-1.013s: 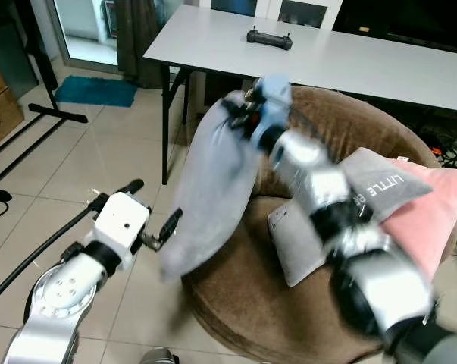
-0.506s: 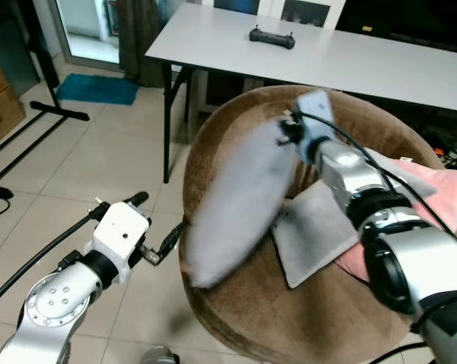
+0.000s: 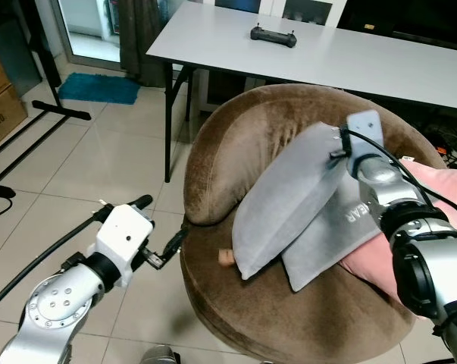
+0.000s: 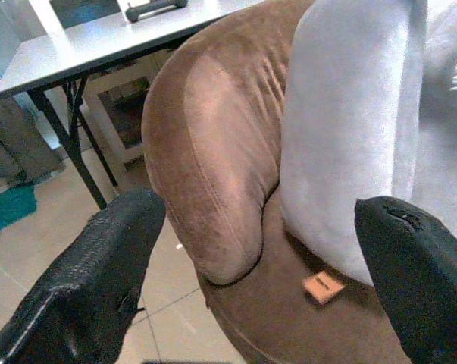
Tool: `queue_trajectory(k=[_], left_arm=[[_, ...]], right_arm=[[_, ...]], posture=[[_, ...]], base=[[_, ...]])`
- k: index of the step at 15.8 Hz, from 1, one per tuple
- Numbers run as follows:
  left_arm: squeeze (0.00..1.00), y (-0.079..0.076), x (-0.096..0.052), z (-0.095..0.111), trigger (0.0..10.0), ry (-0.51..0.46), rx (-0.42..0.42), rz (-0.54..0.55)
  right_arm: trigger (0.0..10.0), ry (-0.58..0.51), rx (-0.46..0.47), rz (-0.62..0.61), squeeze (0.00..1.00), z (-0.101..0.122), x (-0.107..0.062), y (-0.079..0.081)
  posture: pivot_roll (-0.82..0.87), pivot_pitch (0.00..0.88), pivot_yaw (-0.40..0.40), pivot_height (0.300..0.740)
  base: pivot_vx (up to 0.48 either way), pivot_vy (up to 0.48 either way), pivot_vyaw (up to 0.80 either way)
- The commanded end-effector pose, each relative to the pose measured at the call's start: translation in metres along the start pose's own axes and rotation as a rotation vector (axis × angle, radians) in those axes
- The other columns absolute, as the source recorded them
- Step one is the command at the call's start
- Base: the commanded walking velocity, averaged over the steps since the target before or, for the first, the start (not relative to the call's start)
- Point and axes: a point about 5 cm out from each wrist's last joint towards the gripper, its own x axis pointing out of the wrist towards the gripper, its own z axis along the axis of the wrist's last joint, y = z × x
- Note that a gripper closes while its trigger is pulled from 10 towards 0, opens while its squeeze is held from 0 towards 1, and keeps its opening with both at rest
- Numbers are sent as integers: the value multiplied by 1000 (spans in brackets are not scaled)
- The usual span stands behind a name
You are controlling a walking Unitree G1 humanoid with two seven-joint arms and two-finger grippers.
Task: Move the pillow to the sofa from floor
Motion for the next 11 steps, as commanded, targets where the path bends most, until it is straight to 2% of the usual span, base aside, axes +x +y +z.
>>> queue_trajectory(k=[1, 4, 5, 7, 9, 11], left_arm=[[0, -2, 2, 5, 10000, -15, 4, -15], [0, -2, 4, 5, 10000, -18, 6, -19], [0, -2, 5, 6, 10000, -20, 7, -18], [0, -1, 5, 6, 10000, -23, 11, -16], [0, 1, 8, 5, 10000, -28, 22, 23], [0, 6, 14, 3, 10000, -39, 16, 119]], right_arm=[[10000, -4, 31, -57, 1000, 1, 0, -18], [10000, -27, 66, -140, 1000, 5, 0, -36], [10000, -58, 77, -200, 1000, 11, -1, -49], [10000, -93, 143, -233, 1000, 19, -2, -61], [10000, -155, 388, -182, 1000, 27, -2, -64], [10000, -212, 423, -64, 1000, 29, -1, -49]], posture=[[128, 0, -118, 740], [128, 0, -117, 740], [130, 0, -117, 740], [127, 0, -117, 740], [117, 0, -122, 740], [105, 0, -125, 740]], base=[[0, 0, 0], [0, 0, 0], [0, 0, 0], [0, 0, 0], [0, 0, 0], [0, 0, 0]])
